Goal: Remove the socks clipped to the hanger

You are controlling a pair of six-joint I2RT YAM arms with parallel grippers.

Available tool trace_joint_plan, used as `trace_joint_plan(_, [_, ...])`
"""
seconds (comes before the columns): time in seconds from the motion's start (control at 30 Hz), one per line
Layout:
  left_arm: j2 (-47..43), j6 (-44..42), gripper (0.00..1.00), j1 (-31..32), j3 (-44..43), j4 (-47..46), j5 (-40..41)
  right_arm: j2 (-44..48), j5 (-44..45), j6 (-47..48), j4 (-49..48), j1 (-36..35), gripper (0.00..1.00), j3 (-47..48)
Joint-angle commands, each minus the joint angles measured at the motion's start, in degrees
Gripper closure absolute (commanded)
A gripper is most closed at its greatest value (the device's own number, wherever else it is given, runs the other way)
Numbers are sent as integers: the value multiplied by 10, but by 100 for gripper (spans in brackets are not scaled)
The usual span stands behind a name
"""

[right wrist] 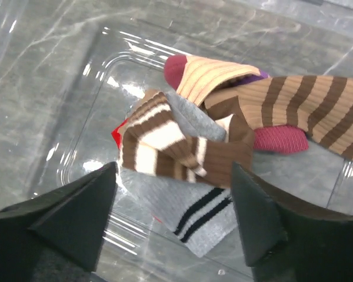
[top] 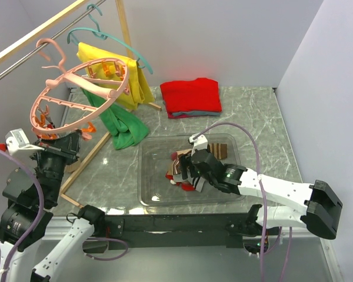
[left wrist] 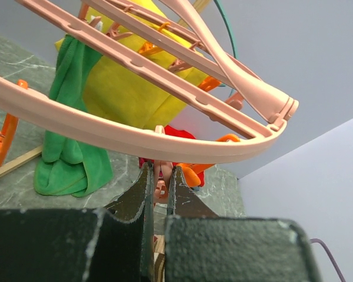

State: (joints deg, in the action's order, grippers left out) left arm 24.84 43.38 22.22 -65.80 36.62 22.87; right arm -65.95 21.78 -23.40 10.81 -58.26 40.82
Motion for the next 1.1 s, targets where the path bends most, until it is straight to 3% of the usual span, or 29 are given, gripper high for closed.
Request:
trace_joint_plan(0.0, [15, 6, 98, 2, -10, -50, -31, 0, -8, 28, -49, -3, 6, 43])
trace_joint_plan(0.07, [20, 5, 98, 1, -12, -64, -40, -7, -63, 48, -135, -3, 0, 48])
trace_joint_plan(0.27, [28, 16, 97, 1, -14, -106, -75, -91, -234, 75, -403, -19, 0, 73])
trace_joint_plan(0.6, [46, 103, 96, 1, -18, -153, -119, -365, -303, 141, -439, -81, 0, 344])
trace_joint_plan(0.73, [59, 137, 95, 1, -16, -167, -128, -429, -301, 183, -404, -103, 0, 455])
trace_joint_plan(1.07, [65, 189, 95, 1, 9, -190, -138, -543, -242, 209, -380, -116, 0, 585])
